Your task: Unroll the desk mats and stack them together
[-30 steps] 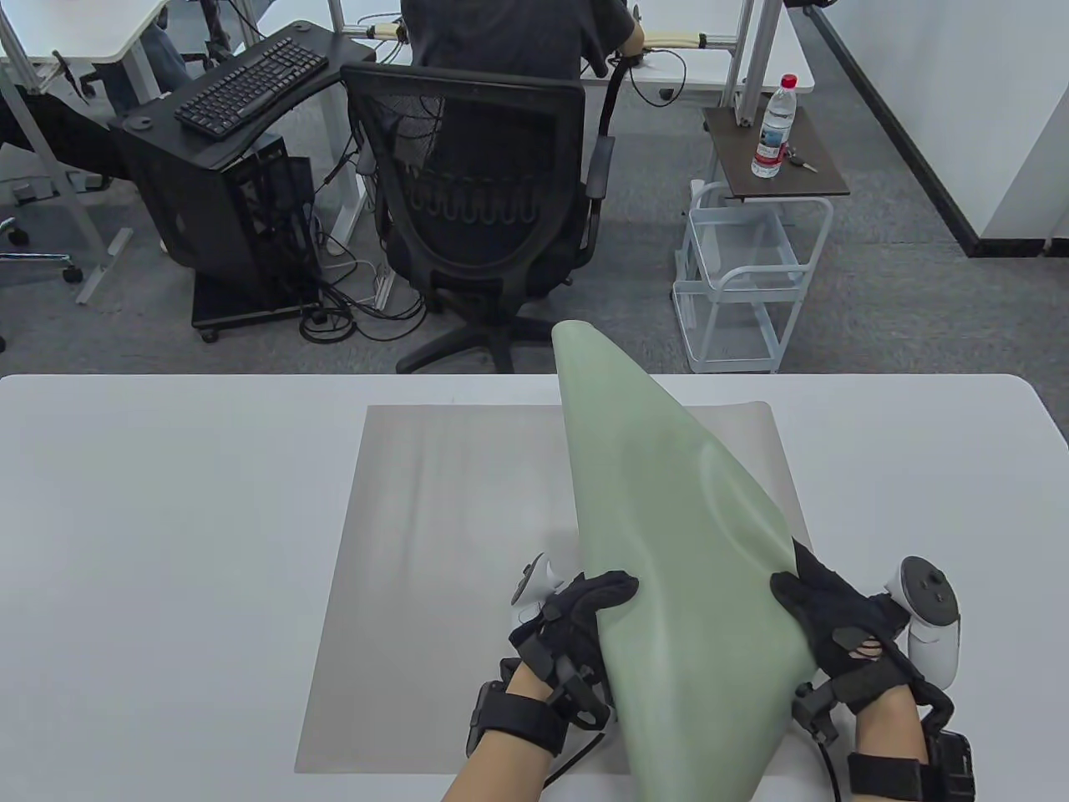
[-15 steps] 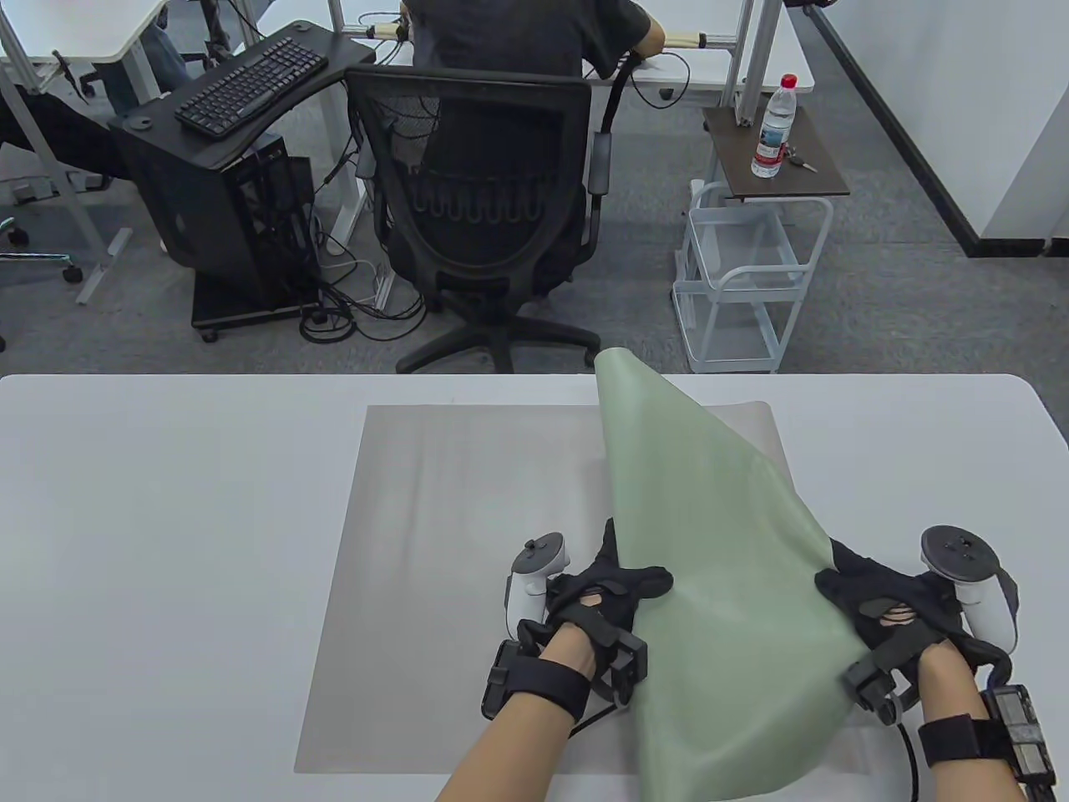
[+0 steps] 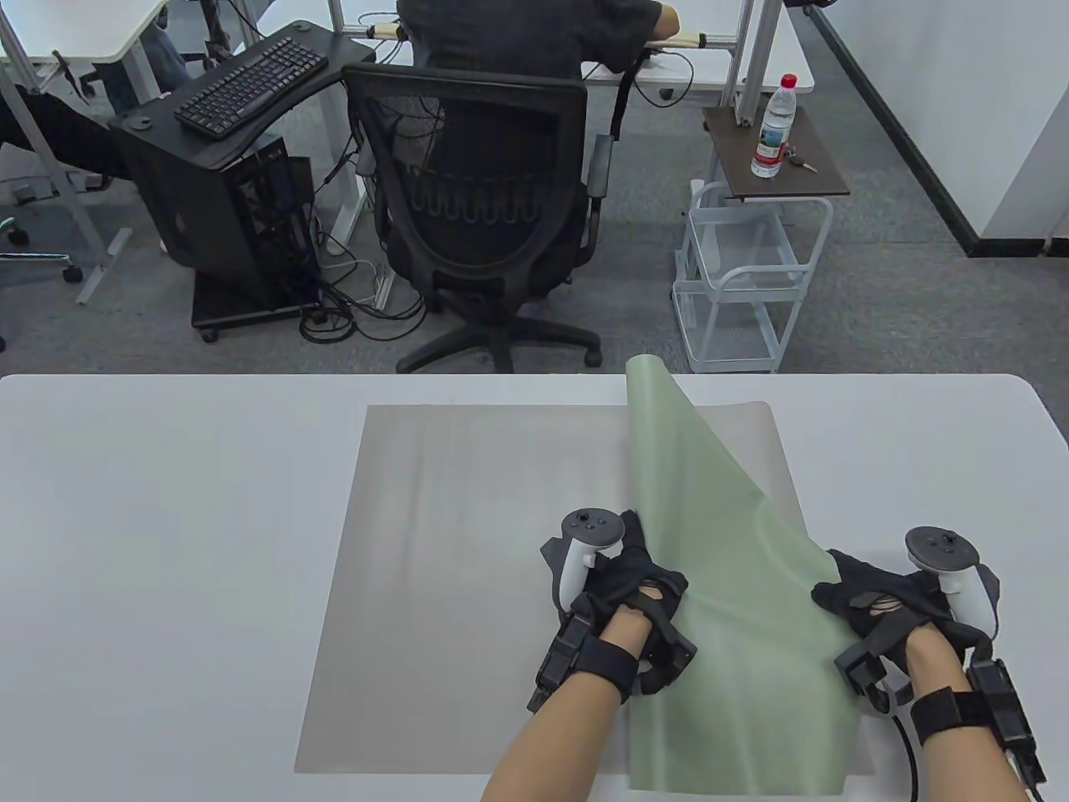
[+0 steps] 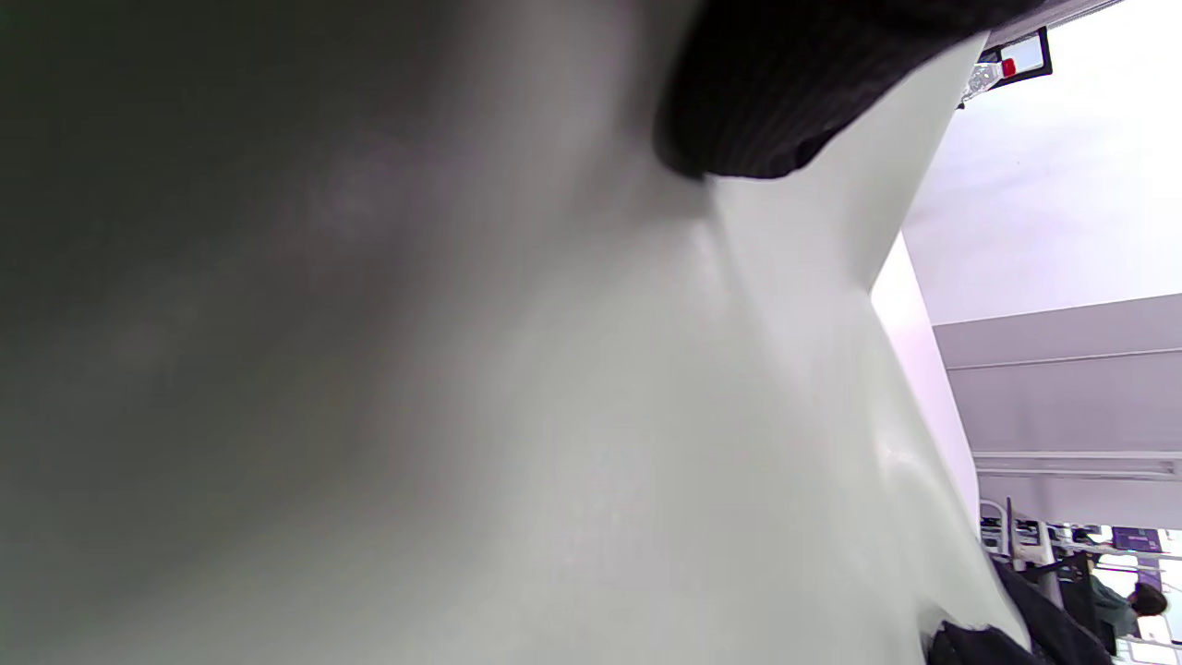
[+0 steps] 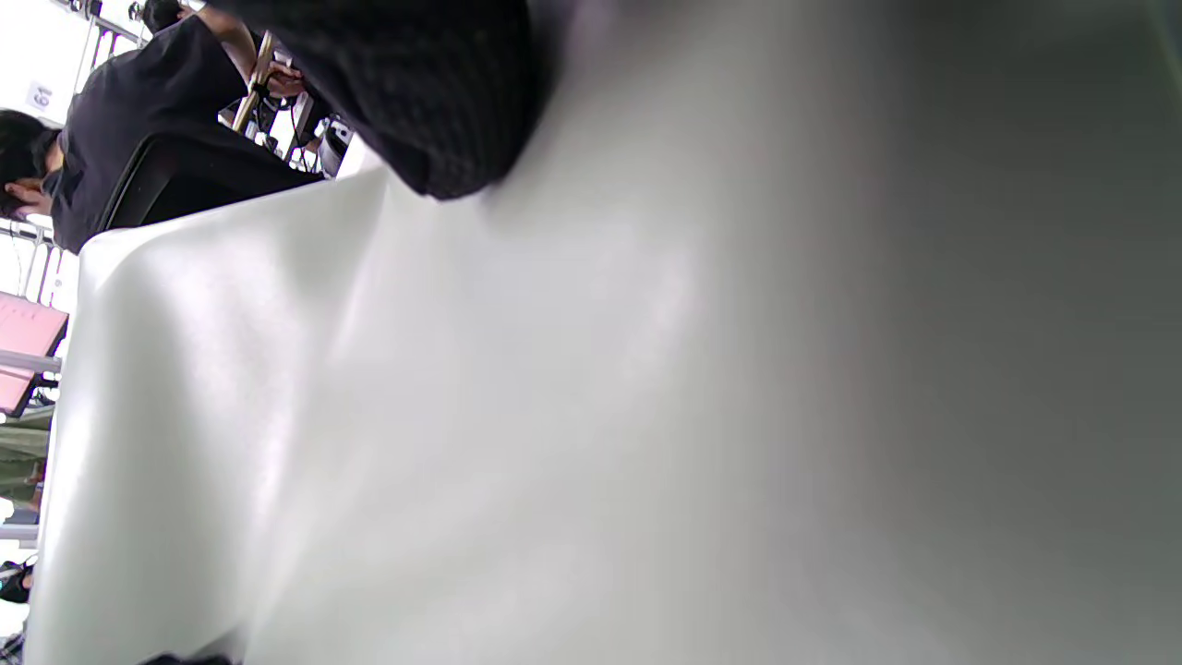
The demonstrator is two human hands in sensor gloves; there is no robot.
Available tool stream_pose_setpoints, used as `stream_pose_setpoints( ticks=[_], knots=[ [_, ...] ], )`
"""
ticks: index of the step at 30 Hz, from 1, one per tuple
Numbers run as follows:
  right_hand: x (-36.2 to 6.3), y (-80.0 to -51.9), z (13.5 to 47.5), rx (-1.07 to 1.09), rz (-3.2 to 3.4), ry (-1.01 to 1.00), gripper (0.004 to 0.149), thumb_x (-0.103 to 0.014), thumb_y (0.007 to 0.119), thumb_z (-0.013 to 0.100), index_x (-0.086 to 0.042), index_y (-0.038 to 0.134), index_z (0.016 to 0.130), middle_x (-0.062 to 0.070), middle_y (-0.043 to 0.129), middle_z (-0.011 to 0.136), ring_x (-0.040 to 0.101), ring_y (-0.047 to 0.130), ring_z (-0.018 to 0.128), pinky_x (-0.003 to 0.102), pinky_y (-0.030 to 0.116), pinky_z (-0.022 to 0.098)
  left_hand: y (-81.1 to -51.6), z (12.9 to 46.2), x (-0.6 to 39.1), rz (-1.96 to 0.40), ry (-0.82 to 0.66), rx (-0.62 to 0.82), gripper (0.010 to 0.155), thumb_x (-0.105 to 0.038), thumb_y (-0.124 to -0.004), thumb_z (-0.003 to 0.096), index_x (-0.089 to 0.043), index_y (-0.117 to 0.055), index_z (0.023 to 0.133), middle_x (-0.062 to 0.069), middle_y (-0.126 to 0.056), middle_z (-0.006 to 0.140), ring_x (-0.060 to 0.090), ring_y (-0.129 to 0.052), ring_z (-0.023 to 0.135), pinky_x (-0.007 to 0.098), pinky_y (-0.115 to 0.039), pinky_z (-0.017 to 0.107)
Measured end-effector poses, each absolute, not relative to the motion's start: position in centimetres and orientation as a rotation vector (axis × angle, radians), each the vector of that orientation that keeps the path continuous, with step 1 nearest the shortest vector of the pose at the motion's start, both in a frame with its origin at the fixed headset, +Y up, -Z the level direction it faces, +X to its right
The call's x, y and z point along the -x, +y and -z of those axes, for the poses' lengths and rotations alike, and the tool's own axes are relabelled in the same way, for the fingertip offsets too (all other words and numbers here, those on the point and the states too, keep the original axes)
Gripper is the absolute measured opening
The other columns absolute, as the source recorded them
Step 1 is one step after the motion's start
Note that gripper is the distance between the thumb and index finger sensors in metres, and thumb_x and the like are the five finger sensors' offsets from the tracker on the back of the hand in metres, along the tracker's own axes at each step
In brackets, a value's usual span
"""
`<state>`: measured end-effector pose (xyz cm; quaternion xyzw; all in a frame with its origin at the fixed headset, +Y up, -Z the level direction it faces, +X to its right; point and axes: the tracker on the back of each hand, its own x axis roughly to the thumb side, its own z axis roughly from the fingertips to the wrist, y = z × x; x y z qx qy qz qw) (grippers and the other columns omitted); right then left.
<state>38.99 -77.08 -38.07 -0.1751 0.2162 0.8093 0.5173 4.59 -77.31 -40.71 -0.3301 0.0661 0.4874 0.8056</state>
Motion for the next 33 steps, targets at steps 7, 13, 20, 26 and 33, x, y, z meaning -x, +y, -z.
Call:
stream_pose_setpoints(
  ticks=[7, 13, 20, 26, 33],
  knots=[
    [-39.8, -77.9, 39.4, 0.314, -1.710, 0.483, 0.069, -0.023, 0.083, 0.050, -0.026, 0.044, 0.108, 0.015, 0.061, 0.108, 0.045, 0.075, 0.089, 0.057, 0.067, 0.065, -76.1, 40.8, -4.9, -1.034, 0.061, 0.672, 0.092, -0.034, -0.082, 0.0506, -0.043, -0.002, 0.095, 0.007, -0.054, 0.106, 0.025, -0.088, 0.077, 0.049, -0.082, 0.060],
    [-40.7, -78.6, 40.2, 0.291, -1.502, 0.422, 0.061, -0.025, 0.081, 0.052, -0.027, 0.054, 0.106, 0.015, 0.050, 0.112, 0.046, 0.067, 0.094, 0.058, 0.062, 0.068, -74.9, 41.2, -4.0, -1.176, -0.086, 0.694, 0.093, -0.036, -0.083, 0.0489, -0.044, -0.003, 0.096, 0.006, -0.055, 0.106, 0.025, -0.090, 0.077, 0.049, -0.083, 0.058],
    [-40.9, -78.3, 41.1, 0.179, -1.250, 0.239, 0.052, -0.025, 0.080, 0.053, -0.026, 0.065, 0.103, 0.009, 0.039, 0.116, 0.038, 0.067, 0.095, 0.053, 0.062, 0.069, -74.2, 41.3, -2.9, -1.130, -0.118, 0.732, 0.092, -0.035, -0.084, 0.0492, -0.044, -0.005, 0.096, 0.006, -0.055, 0.107, 0.026, -0.089, 0.078, 0.050, -0.083, 0.058],
    [-41.6, -75.3, 42.7, 0.132, -1.462, 0.135, 0.049, -0.024, 0.080, 0.053, -0.021, 0.069, 0.100, -0.006, 0.027, 0.118, 0.037, 0.038, 0.106, 0.060, 0.041, 0.074, -74.0, 41.3, -3.2, -0.946, -0.025, 0.635, 0.092, -0.035, -0.084, 0.0491, -0.044, -0.005, 0.096, 0.006, -0.055, 0.106, 0.026, -0.090, 0.077, 0.050, -0.083, 0.058],
    [-41.1, -73.3, 45.4, 0.106, -1.699, 0.052, 0.052, -0.022, 0.081, 0.051, -0.015, 0.067, 0.101, -0.012, 0.027, 0.117, 0.033, 0.024, 0.107, 0.061, 0.030, 0.074, -75.0, 42.2, -3.9, -0.875, 0.099, 0.628, 0.092, -0.035, -0.083, 0.0493, -0.043, -0.005, 0.096, 0.007, -0.056, 0.106, 0.026, -0.091, 0.076, 0.049, -0.085, 0.057]
  ],
)
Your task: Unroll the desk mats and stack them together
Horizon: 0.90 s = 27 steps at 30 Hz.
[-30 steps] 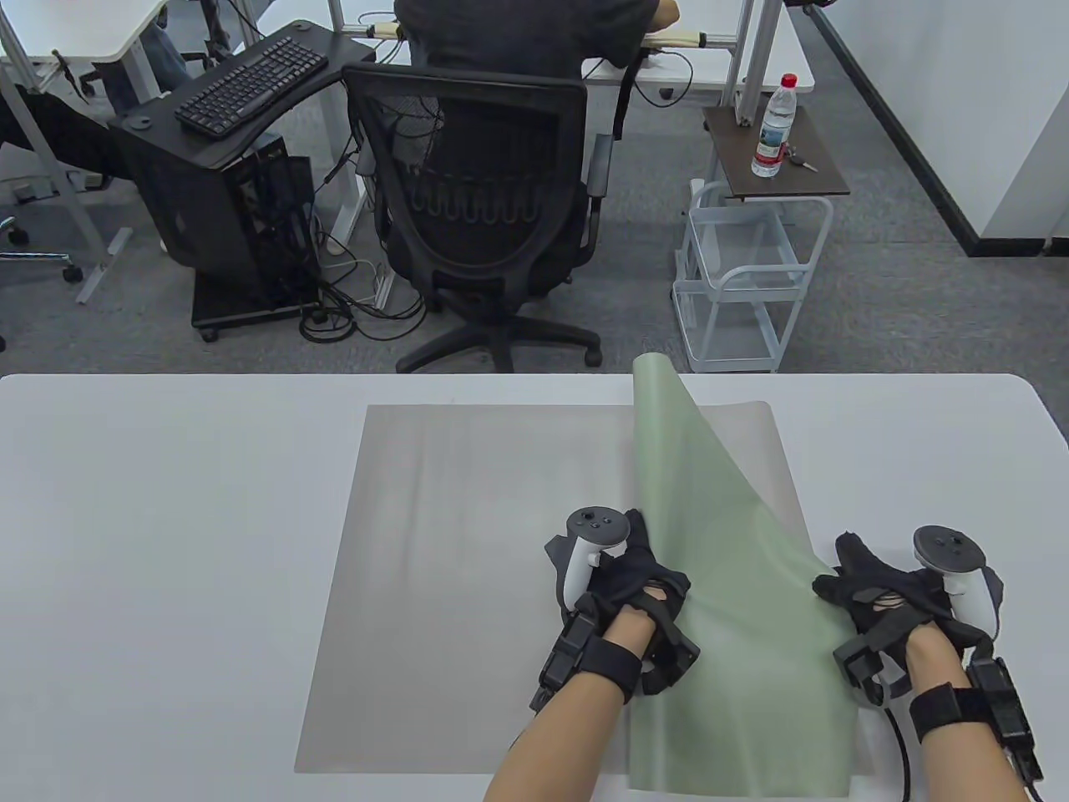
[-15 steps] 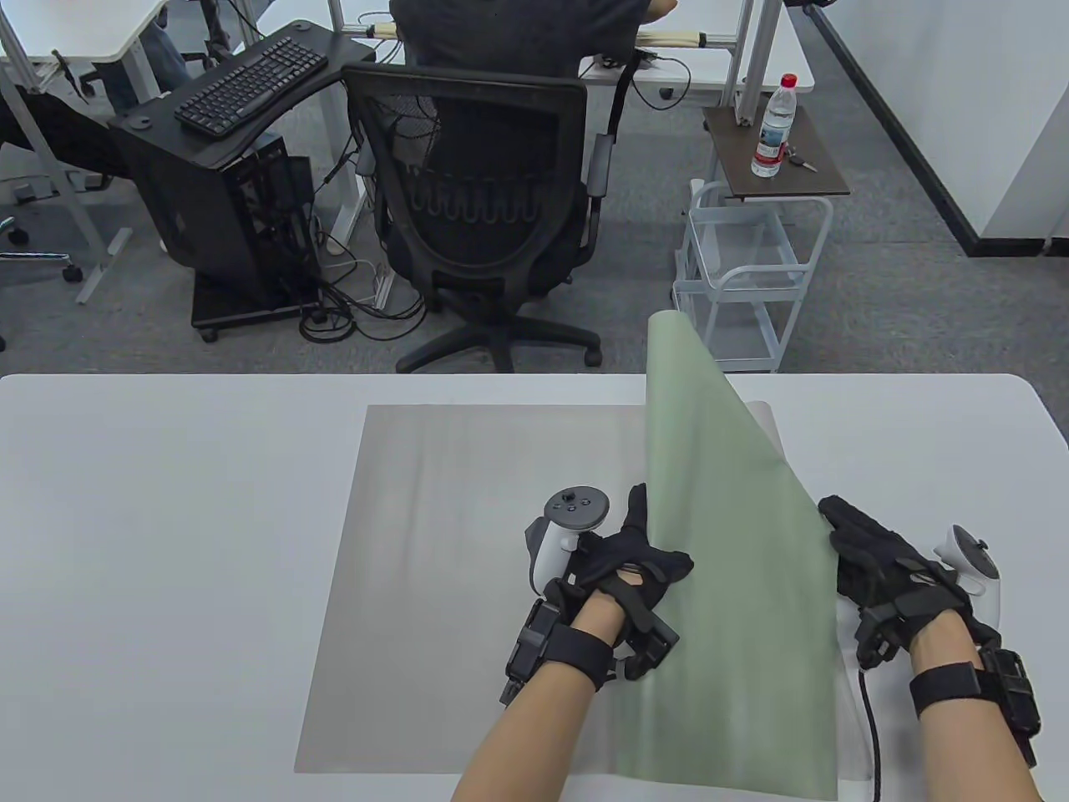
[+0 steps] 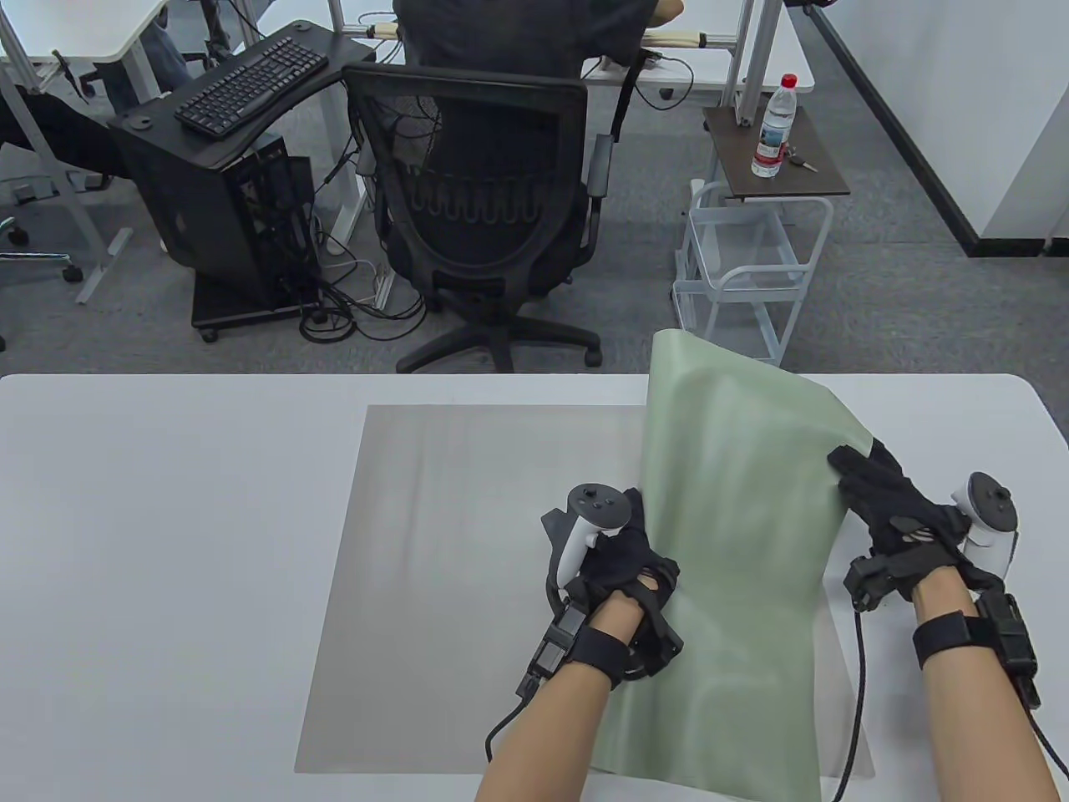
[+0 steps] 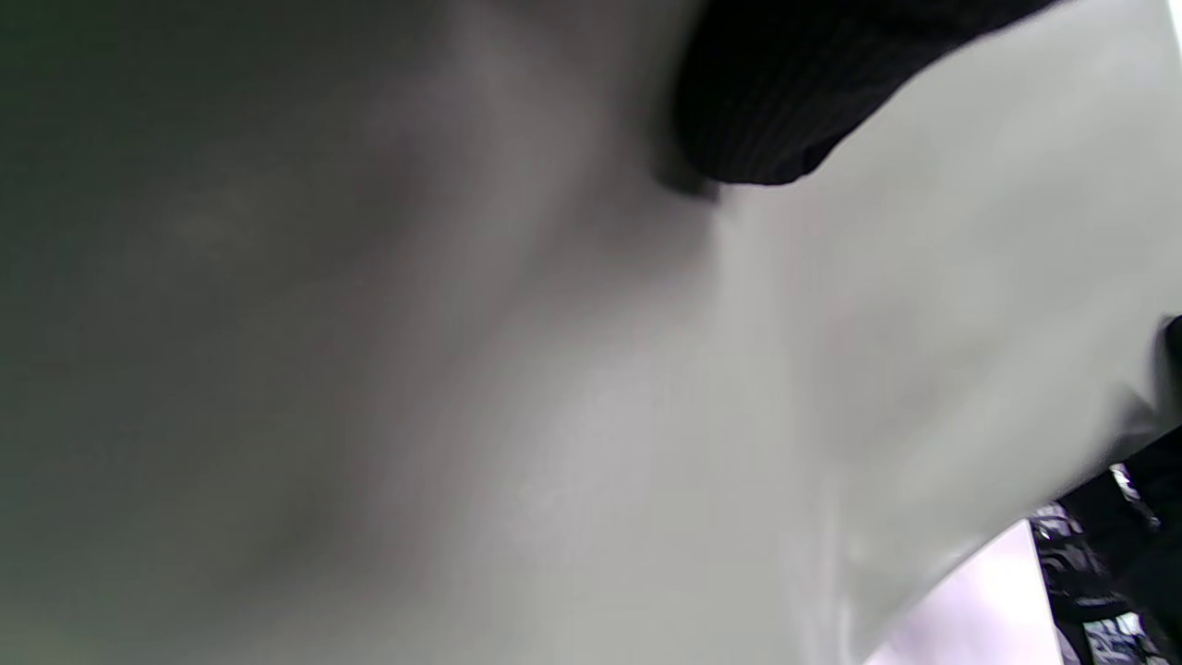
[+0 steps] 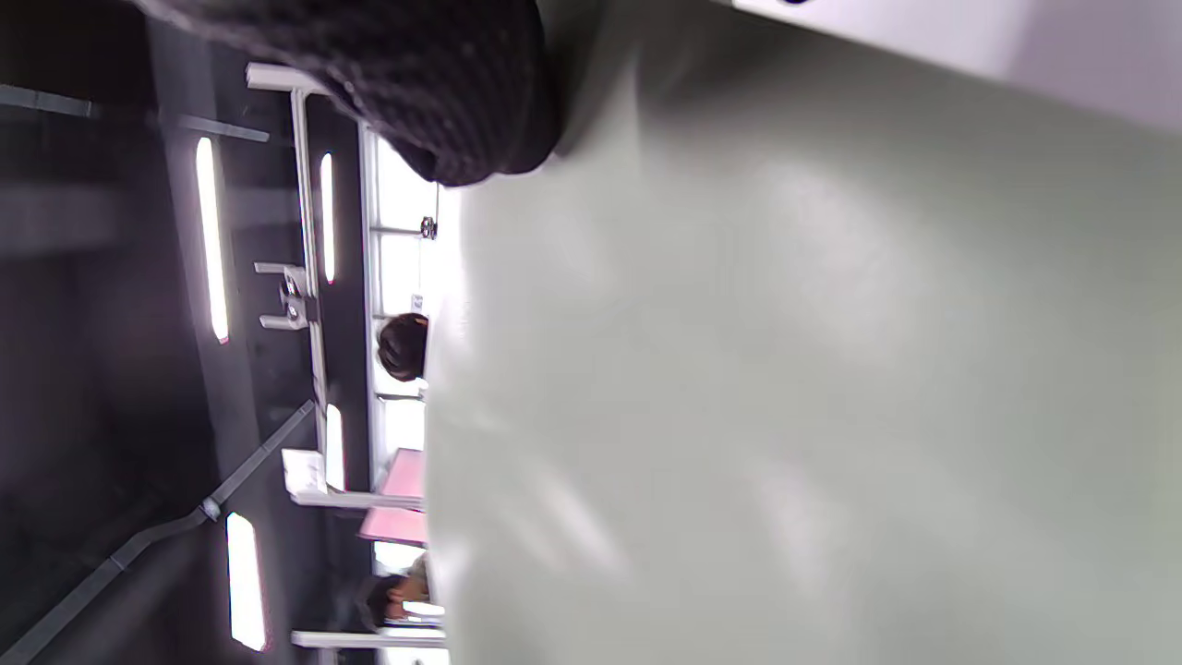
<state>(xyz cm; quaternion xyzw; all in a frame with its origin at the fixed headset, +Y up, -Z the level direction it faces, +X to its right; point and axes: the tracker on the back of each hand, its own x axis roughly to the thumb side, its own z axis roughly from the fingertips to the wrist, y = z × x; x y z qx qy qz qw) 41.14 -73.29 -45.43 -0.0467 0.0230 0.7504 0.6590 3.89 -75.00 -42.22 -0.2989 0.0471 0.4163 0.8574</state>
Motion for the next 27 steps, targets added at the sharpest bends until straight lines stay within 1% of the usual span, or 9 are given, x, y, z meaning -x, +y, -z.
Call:
stream_pose_setpoints(
  ticks=[4, 7, 9, 12, 14, 17, 22, 25, 27],
  knots=[
    [-40.4, -73.2, 47.5, 0.140, -1.908, 0.135, 0.055, -0.022, 0.081, 0.050, -0.018, 0.065, 0.102, -0.011, 0.026, 0.117, 0.033, 0.019, 0.107, 0.062, 0.027, 0.074, -76.0, 42.5, -4.1, -0.887, 0.178, 0.660, 0.092, -0.035, -0.083, 0.0493, -0.042, -0.005, 0.097, 0.007, -0.056, 0.106, 0.026, -0.091, 0.076, 0.049, -0.085, 0.058],
    [-39.6, -74.0, 48.5, 0.149, -1.989, 0.239, 0.060, -0.026, 0.083, 0.050, -0.023, 0.059, 0.105, -0.013, 0.016, 0.117, 0.033, 0.013, 0.107, 0.063, 0.023, 0.074, -76.8, 42.6, -4.1, -0.891, 0.230, 0.682, 0.092, -0.036, -0.083, 0.0493, -0.041, -0.004, 0.097, 0.007, -0.056, 0.106, 0.026, -0.092, 0.076, 0.049, -0.084, 0.058],
    [-38.8, -74.8, 49.0, 0.189, -2.034, 0.252, 0.062, -0.025, 0.084, 0.050, -0.025, 0.058, 0.106, -0.012, 0.014, 0.117, 0.035, 0.009, 0.106, 0.063, 0.019, 0.073, -77.3, 42.7, -4.0, -0.888, 0.265, 0.700, 0.092, -0.035, -0.083, 0.0493, -0.041, -0.004, 0.097, 0.007, -0.056, 0.106, 0.026, -0.092, 0.075, 0.049, -0.084, 0.059],
    [-37.4, -75.7, 48.7, 0.261, -2.339, 0.479, 0.076, -0.037, 0.088, 0.047, -0.036, 0.043, 0.108, 0.005, -0.007, 0.111, 0.042, -0.009, 0.098, 0.064, 0.008, 0.070, -77.3, 43.1, -4.1, -0.889, 0.290, 0.704, 0.092, -0.035, -0.083, 0.0493, -0.040, -0.004, 0.097, 0.007, -0.056, 0.106, 0.026, -0.093, 0.075, 0.049, -0.085, 0.059],
    [-36.6, -76.0, 47.6, 0.288, -2.508, 0.569, 0.090, -0.050, 0.088, 0.042, -0.033, 0.028, 0.108, 0.009, -0.012, 0.108, 0.044, -0.012, 0.096, 0.067, 0.007, 0.068, -77.1, 43.4, -4.1, -0.837, 0.328, 0.692, 0.092, -0.035, -0.082, 0.0493, -0.038, -0.004, 0.097, 0.008, -0.056, 0.105, 0.026, -0.094, 0.074, 0.049, -0.086, 0.059],
    [-34.8, -76.3, 44.4, 0.228, -2.562, 0.781, 0.098, -0.063, 0.078, 0.041, -0.030, 0.012, 0.106, 0.012, -0.018, 0.104, 0.048, -0.016, 0.093, 0.069, 0.005, 0.066, -77.1, 43.7, -4.4, -0.837, 0.359, 0.710, 0.092, -0.035, -0.082, 0.0493, -0.037, -0.003, 0.097, 0.008, -0.056, 0.105, 0.027, -0.094, 0.074, 0.049, -0.086, 0.058],
    [-31.4, -76.0, 38.5, 0.067, -2.555, 0.938, 0.098, -0.067, 0.068, 0.042, -0.027, 0.004, 0.105, 0.013, -0.017, 0.105, 0.048, -0.017, 0.093, 0.068, 0.003, 0.066, -76.9, 43.7, -5.1, -0.802, 0.402, 0.712, 0.092, -0.035, -0.081, 0.0494, -0.036, -0.003, 0.097, 0.007, -0.056, 0.105, 0.027, -0.093, 0.075, 0.048, -0.086, 0.058],
    [-30.0, -75.3, 36.0, 0.046, -2.604, 0.864, 0.094, -0.067, 0.062, 0.043, -0.025, 0.004, 0.105, 0.014, -0.015, 0.107, 0.049, -0.013, 0.094, 0.068, 0.006, 0.066, -77.2, 43.6, -5.4, -0.858, 0.417, 0.734, 0.092, -0.035, -0.081, 0.0494, -0.035, -0.002, 0.097, 0.008, -0.055, 0.105, 0.027, -0.093, 0.075, 0.048, -0.086, 0.059],
    [-29.2, -75.5, 34.8, 0.020, -2.586, 0.804, 0.092, -0.065, 0.063, 0.044, -0.024, 0.008, 0.105, 0.014, -0.011, 0.108, 0.049, -0.010, 0.095, 0.068, 0.008, 0.066, -77.2, 43.6, -5.5, -0.841, 0.414, 0.727, 0.092, -0.035, -0.081, 0.0493, -0.035, -0.002, 0.096, 0.008, -0.055, 0.105, 0.027, -0.093, 0.074, 0.048, -0.086, 0.059]
  ],
)
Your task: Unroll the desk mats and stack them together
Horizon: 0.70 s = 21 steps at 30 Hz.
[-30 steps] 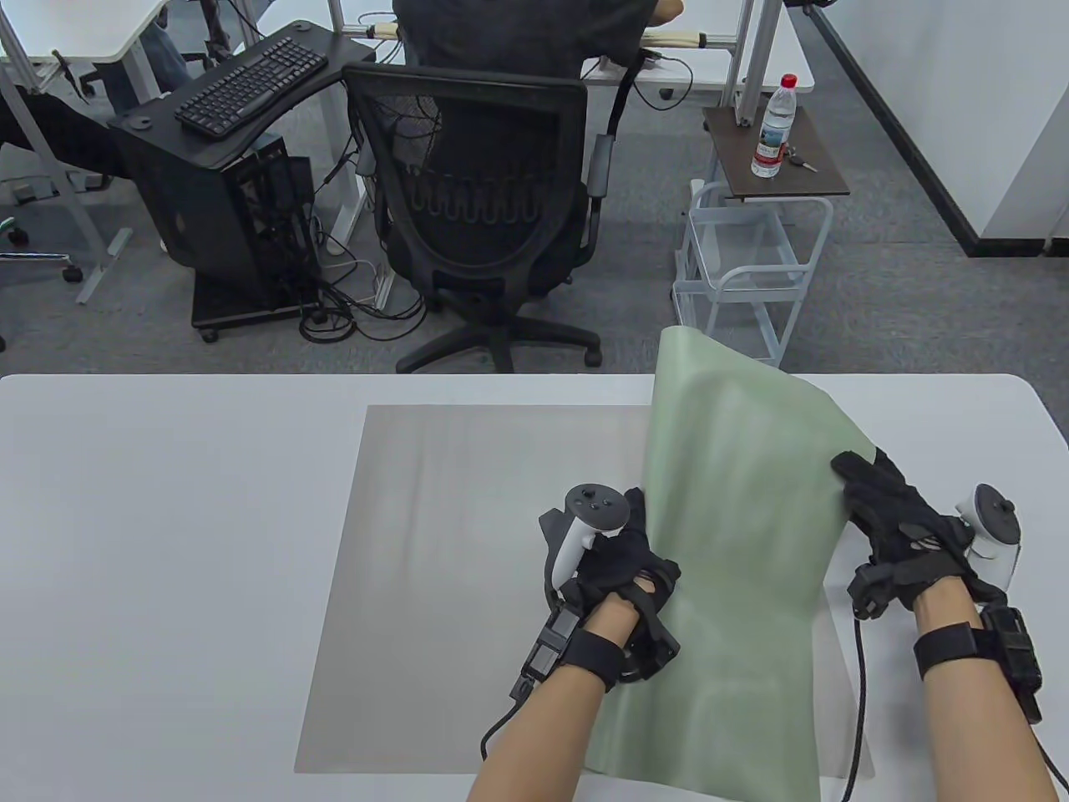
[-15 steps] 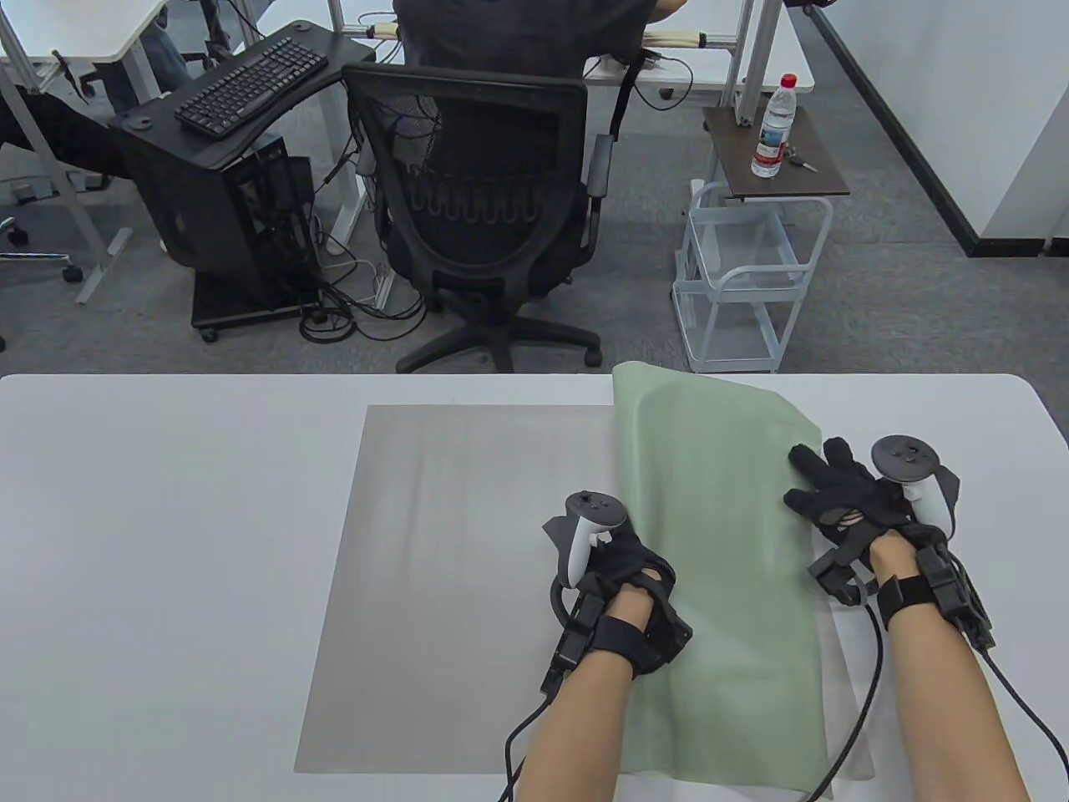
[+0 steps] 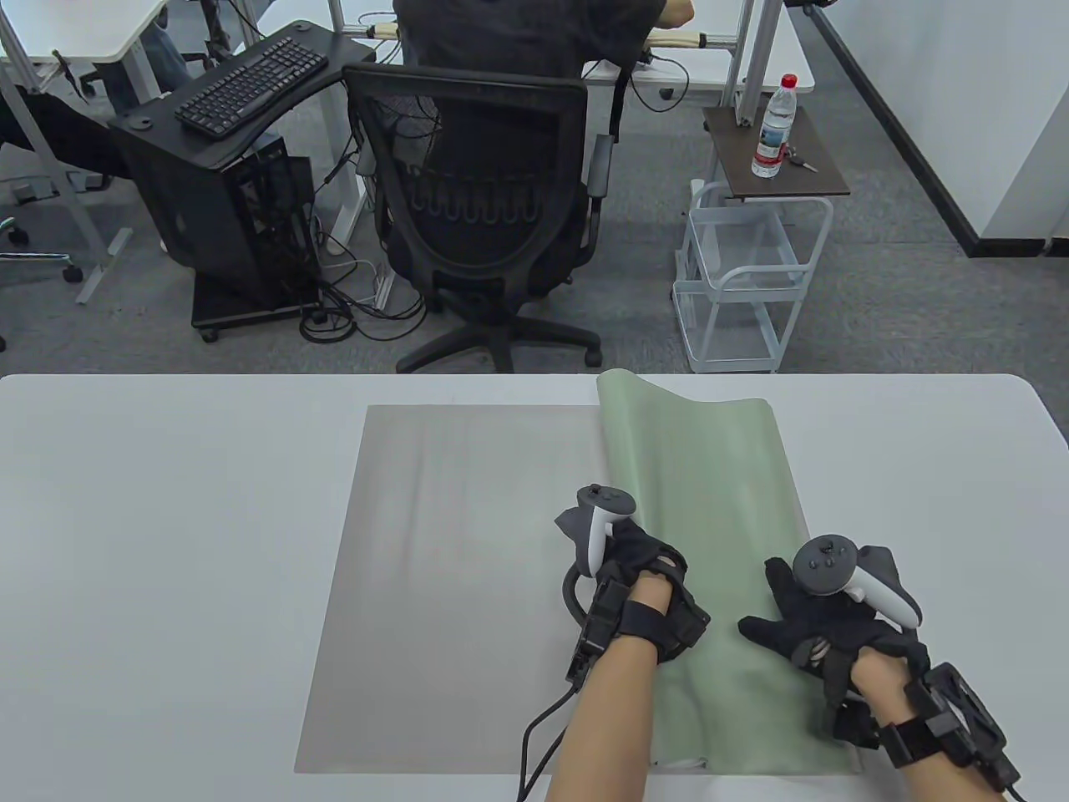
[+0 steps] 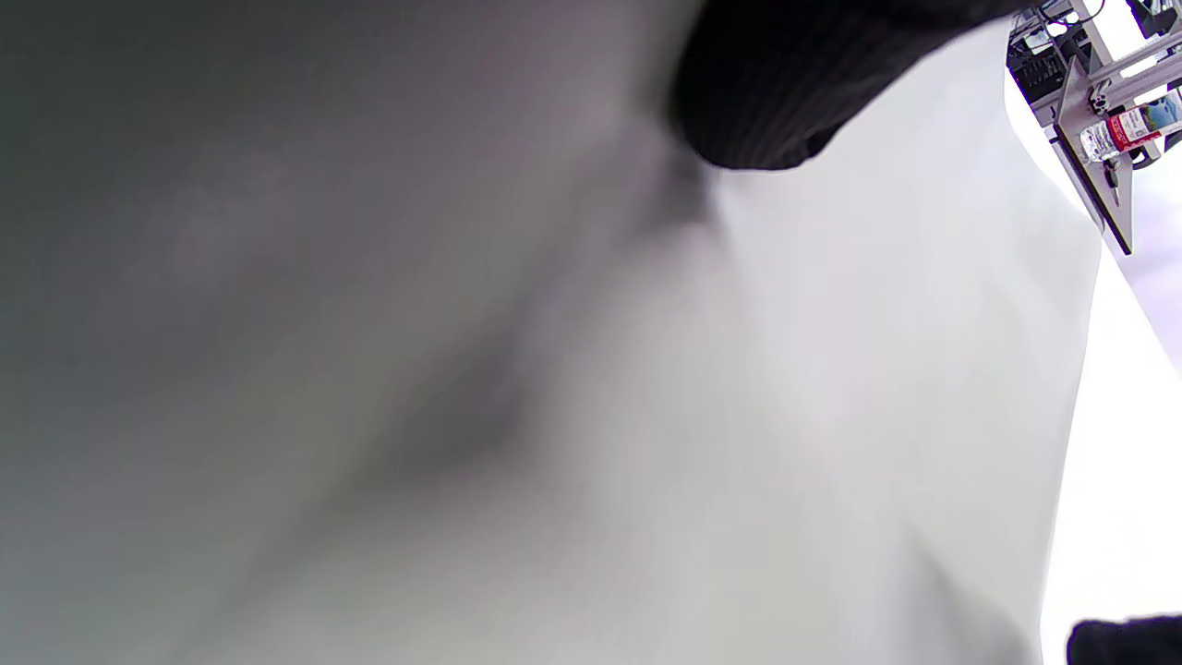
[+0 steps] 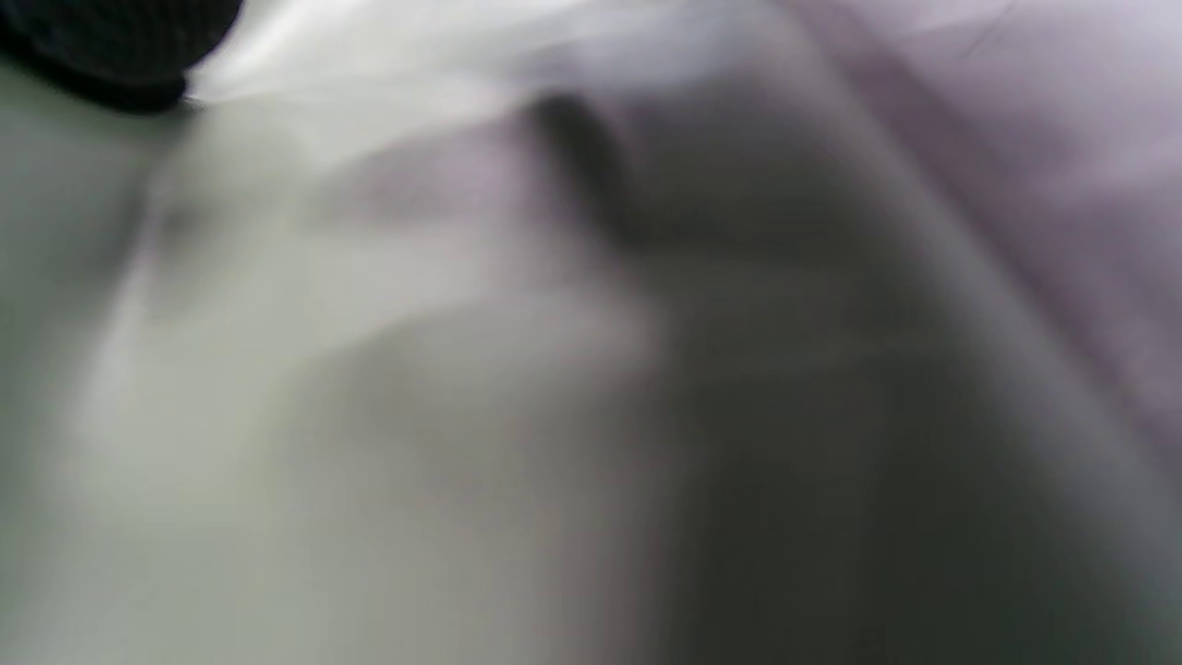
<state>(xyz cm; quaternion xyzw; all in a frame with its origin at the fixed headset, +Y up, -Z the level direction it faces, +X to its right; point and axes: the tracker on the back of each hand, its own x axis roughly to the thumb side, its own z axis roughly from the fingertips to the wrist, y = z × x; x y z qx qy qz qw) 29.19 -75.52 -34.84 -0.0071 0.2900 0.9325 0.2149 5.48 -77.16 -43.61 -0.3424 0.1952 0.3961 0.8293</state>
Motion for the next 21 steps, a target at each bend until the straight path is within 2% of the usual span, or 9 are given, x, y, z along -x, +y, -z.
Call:
stream_pose_setpoints(
  ticks=[5, 13, 18, 21],
  knots=[
    [-28.6, -77.3, 33.8, 0.155, -2.635, 0.861, 0.091, -0.066, 0.057, 0.044, -0.023, 0.005, 0.105, 0.013, -0.012, 0.108, 0.048, -0.011, 0.094, 0.065, 0.006, 0.066, -77.5, 43.4, -5.8, -0.882, 0.391, 0.740, 0.092, -0.036, -0.081, 0.0493, -0.035, -0.001, 0.096, 0.008, -0.054, 0.105, 0.027, -0.092, 0.075, 0.048, -0.085, 0.059],
    [-28.8, -79.6, 33.3, 0.226, -2.675, 0.850, 0.091, -0.067, 0.058, 0.044, -0.027, 0.000, 0.102, 0.011, -0.014, 0.106, 0.046, -0.013, 0.094, 0.064, 0.005, 0.066, -77.5, 43.3, -6.2, -0.880, 0.358, 0.740, 0.093, -0.037, -0.081, 0.0492, -0.035, 0.000, 0.096, 0.008, -0.054, 0.105, 0.027, -0.091, 0.075, 0.048, -0.084, 0.060],
    [-29.0, -79.7, 33.3, 0.248, -2.732, 0.829, 0.093, -0.068, 0.058, 0.043, -0.024, 0.002, 0.102, 0.012, -0.010, 0.105, 0.045, -0.008, 0.096, 0.062, 0.009, 0.068, -78.0, 43.6, -6.1, -0.972, 0.212, 0.765, 0.092, -0.034, -0.074, 0.0486, -0.031, 0.007, 0.092, 0.013, -0.045, 0.107, 0.032, -0.086, 0.078, 0.051, -0.079, 0.061],
    [-29.3, -79.7, 33.2, 0.247, -2.716, 0.847, 0.093, -0.067, 0.060, 0.043, -0.024, 0.002, 0.101, 0.010, -0.011, 0.105, 0.042, -0.009, 0.096, 0.059, 0.009, 0.069, -78.1, 43.6, -5.7, -1.113, 0.130, 0.841, 0.094, -0.029, -0.070, 0.0469, -0.026, 0.014, 0.088, 0.016, -0.034, 0.108, 0.038, -0.075, 0.086, 0.058, -0.070, 0.063]
  ],
)
